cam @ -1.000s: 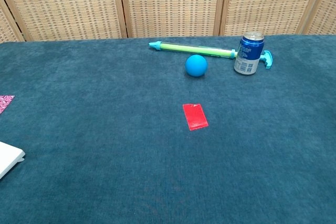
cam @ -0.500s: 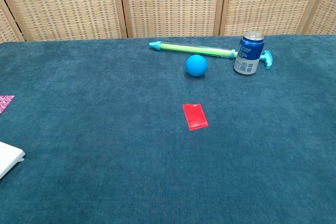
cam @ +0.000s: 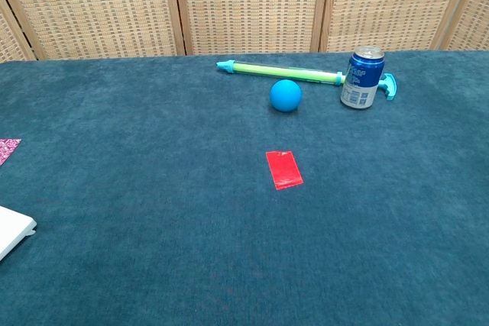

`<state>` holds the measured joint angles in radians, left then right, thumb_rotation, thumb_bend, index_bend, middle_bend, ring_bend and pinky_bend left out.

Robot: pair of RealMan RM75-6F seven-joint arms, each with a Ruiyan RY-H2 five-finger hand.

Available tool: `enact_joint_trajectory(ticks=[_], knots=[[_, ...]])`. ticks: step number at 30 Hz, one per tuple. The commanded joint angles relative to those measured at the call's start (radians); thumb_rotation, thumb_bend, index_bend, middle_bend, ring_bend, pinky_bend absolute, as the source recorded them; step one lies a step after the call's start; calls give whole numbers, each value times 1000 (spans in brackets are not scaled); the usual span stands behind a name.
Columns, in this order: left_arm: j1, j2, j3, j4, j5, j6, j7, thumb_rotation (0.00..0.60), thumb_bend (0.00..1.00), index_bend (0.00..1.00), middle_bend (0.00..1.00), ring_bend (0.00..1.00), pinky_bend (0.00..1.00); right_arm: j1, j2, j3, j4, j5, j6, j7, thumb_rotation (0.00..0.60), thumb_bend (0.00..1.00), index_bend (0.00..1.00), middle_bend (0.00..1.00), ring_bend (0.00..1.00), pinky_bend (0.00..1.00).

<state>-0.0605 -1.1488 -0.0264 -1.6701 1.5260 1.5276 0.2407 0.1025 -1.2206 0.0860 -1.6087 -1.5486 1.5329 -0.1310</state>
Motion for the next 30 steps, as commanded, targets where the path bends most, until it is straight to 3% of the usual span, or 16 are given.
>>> enact_joint_trajectory(ticks=[1,13,23,30], knots=[[0,0,-2,0,-3,1,-2,600,110,0,0,0,37,6,-3,-1,2,-7,-6,7,600,140,60,0,0,0],[-4,2,-18,3,-37,-8,1,600,111,0,0,0,37,156,-10,10,9,-80,-179,133,600,141,65,0,0,0],[-15,1,-31,10,-77,-37,-1,600,114,0,0,0,37,279,-108,72,-28,10,-327,91,600,140,70,0,0,0],[-23,3,-38,23,-100,-57,-18,600,115,0,0,0,37,359,-227,131,-68,121,-399,-9,600,140,80,0,0,0]])
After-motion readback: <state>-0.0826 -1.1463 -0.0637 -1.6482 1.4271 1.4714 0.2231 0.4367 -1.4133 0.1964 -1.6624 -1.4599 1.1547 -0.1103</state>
